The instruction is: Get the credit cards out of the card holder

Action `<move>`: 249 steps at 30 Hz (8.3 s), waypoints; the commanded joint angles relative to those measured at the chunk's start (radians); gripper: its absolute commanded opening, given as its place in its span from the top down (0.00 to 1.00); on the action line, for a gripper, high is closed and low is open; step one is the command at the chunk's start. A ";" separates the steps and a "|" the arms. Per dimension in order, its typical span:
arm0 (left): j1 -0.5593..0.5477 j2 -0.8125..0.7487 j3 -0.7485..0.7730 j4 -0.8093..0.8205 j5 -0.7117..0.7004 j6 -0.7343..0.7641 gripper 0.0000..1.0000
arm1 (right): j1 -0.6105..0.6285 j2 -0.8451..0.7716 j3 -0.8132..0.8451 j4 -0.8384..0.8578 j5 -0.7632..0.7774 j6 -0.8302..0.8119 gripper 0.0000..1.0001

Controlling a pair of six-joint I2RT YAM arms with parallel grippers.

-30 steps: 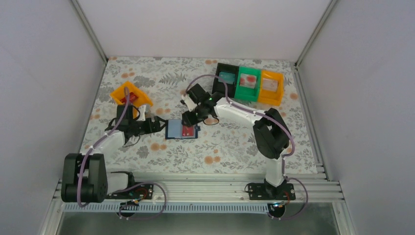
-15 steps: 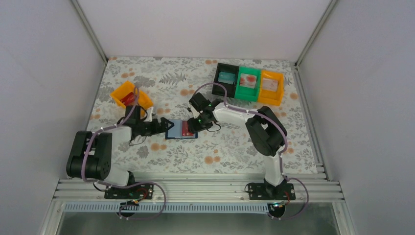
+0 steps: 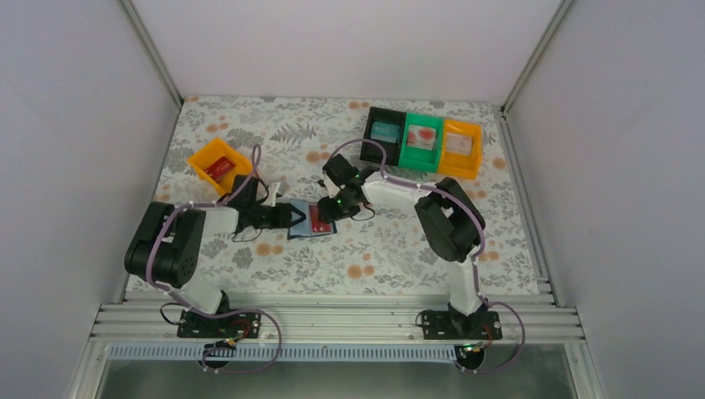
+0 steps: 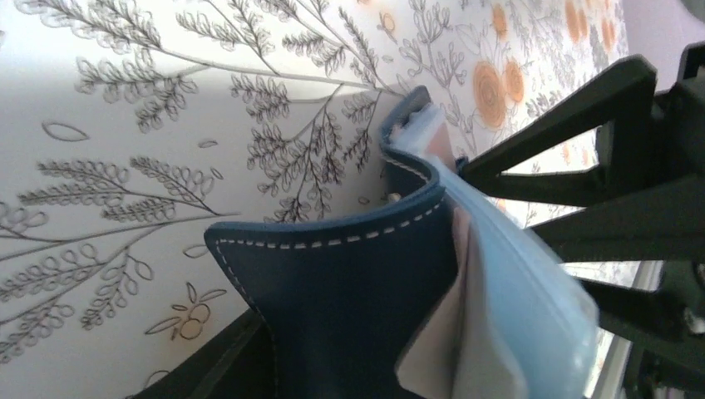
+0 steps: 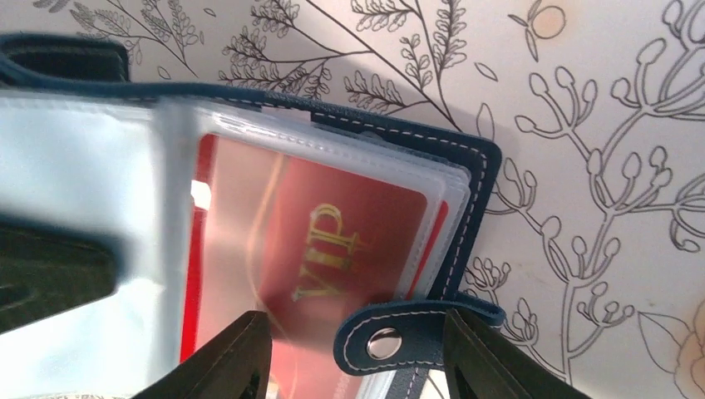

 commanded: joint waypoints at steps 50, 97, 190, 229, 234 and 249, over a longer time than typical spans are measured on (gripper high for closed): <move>-0.031 -0.503 0.671 -0.754 0.495 0.667 0.98 | -0.153 -0.694 -0.106 0.301 -0.678 -0.327 0.57; -0.054 -0.554 0.500 -0.480 0.152 0.348 0.90 | -0.026 -0.613 0.015 0.129 -0.514 -0.326 0.96; -0.121 -0.523 0.427 -0.334 0.358 0.305 0.70 | -0.083 -0.632 0.063 0.143 -0.848 -0.531 0.95; -0.224 -0.467 0.487 -0.355 0.352 0.358 0.67 | -0.071 -0.644 0.066 0.119 -0.865 -0.576 0.91; -0.237 -0.464 0.453 -0.274 0.352 0.246 0.96 | -0.068 -0.621 0.069 0.146 -0.862 -0.562 0.93; -0.101 -0.545 0.375 -0.315 0.241 0.066 0.98 | -0.085 -0.652 -0.016 0.130 -0.848 -0.552 0.93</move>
